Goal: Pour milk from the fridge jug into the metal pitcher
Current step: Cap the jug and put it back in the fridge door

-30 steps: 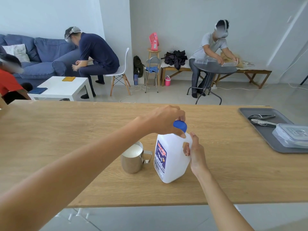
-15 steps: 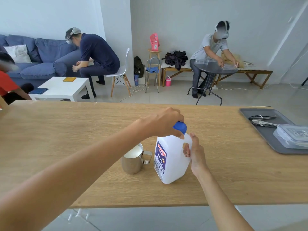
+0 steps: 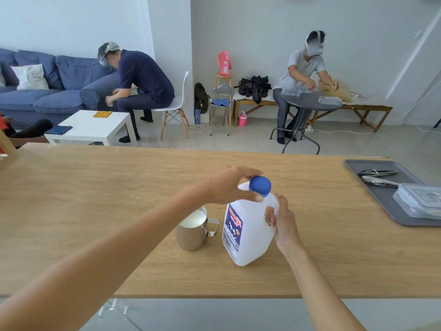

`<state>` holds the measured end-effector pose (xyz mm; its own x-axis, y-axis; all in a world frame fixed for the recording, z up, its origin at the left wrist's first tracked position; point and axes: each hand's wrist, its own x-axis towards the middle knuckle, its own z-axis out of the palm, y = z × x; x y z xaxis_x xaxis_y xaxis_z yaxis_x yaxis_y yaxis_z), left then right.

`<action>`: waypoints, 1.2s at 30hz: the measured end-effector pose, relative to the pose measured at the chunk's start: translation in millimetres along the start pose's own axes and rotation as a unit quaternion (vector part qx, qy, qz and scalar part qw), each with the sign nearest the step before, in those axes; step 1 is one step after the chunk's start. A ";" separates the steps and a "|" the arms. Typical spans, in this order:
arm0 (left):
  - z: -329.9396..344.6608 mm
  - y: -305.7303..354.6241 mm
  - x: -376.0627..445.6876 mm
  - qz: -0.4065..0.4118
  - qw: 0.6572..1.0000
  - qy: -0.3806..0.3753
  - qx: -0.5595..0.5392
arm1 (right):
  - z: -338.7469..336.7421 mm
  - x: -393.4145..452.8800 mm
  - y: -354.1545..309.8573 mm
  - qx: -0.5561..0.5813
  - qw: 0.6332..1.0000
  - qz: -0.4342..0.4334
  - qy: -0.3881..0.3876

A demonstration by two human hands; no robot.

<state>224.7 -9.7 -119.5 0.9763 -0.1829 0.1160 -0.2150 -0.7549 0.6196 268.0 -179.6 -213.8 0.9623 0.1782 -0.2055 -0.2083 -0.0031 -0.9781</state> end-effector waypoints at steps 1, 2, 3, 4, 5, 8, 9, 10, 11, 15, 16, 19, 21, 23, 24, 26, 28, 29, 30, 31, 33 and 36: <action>6.9 -6.4 -6.6 -0.022 0.999 0.009 -0.033 | -0.4 0.3 0.0 0.004 1.000 0.001 0.003; 14.6 -12.5 -13.3 -0.043 0.997 0.023 -0.060 | -0.9 0.3 -0.1 0.010 1.000 0.003 0.007; 23.3 -20.5 -20.4 -0.066 0.993 0.040 -0.094 | -2.0 -0.3 -0.5 0.016 1.000 0.006 0.012; 30.6 -27.3 -27.4 -0.098 0.984 0.054 -0.141 | -3.1 -1.5 -1.5 0.018 1.000 0.008 0.015; 36.6 -31.1 -34.3 -0.137 0.968 0.062 -0.199 | -4.6 -3.0 -3.0 0.018 1.000 0.010 0.019; 55.7 -40.9 -53.0 -0.232 0.895 0.065 -0.374 | -10.6 -7.9 -10.9 0.032 0.999 0.004 0.024; 62.5 -42.5 -58.7 -0.252 0.871 0.063 -0.418 | -13.6 -9.5 -14.7 0.047 0.999 0.001 0.026; 70.7 -45.5 -63.4 -0.269 0.850 0.058 -0.450 | -16.5 -11.6 -19.7 0.065 0.998 -0.001 0.024; 79.4 -48.0 -68.0 -0.285 0.833 0.047 -0.472 | -19.5 -13.9 -25.3 0.082 0.996 -0.005 0.020; 112.7 -56.6 -79.6 -0.360 0.761 0.001 -0.540 | -24.2 -26.4 -46.0 0.106 0.994 -0.014 0.004; 117.0 -58.0 -80.6 -0.377 0.742 -0.001 -0.555 | -23.4 -29.0 -48.8 0.106 0.994 -0.018 0.006; 122.7 -59.6 -84.8 -0.388 0.692 -0.003 -0.609 | -17.7 -36.2 -52.7 0.108 0.993 -0.039 0.009; 123.3 -61.2 -90.6 -0.374 0.663 -0.009 -0.648 | -13.1 -40.4 -53.7 0.102 0.994 -0.043 0.005; 123.5 -63.2 -99.2 -0.365 0.656 -0.017 -0.660 | -8.5 -45.0 -54.0 0.095 0.995 -0.042 -0.004; 122.6 -63.4 -103.3 -0.360 0.662 -0.018 -0.657 | -5.7 -47.2 -54.0 0.093 0.995 -0.043 -0.013; 118.9 -64.1 -111.9 -0.354 0.669 -0.007 -0.653 | 1.8 -52.0 -55.2 0.086 0.995 -0.045 -0.037; 115.9 -64.6 -123.5 -0.355 0.666 0.012 -0.656 | 11.9 -56.1 -56.6 0.077 0.994 -0.042 -0.067; 115.6 -66.1 -130.8 -0.354 0.663 0.023 -0.659 | 17.7 -58.1 -57.1 0.073 0.993 -0.040 -0.083; 115.6 -67.2 -138.7 -0.354 0.660 0.034 -0.662 | 23.6 -59.3 -56.5 0.068 0.992 -0.036 -0.100; 115.1 -68.0 -147.3 -0.354 0.658 0.047 -0.663 | 29.5 -60.3 -55.5 0.065 0.990 -0.033 -0.120; 114.0 -68.5 -165.8 -0.357 0.652 0.081 -0.664 | 42.2 -63.8 -53.8 0.057 0.985 -0.025 -0.162; 113.2 -62.6 -197.0 -0.358 0.633 0.148 -0.670 | 62.7 -73.2 -49.7 0.049 0.973 -0.008 -0.226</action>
<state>42.9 2.3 -268.9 0.8156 0.1790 -0.5502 0.3072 0.6719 0.6739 196.9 -130.8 -148.0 0.7950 0.5920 -0.1321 -0.2306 0.0935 -0.9686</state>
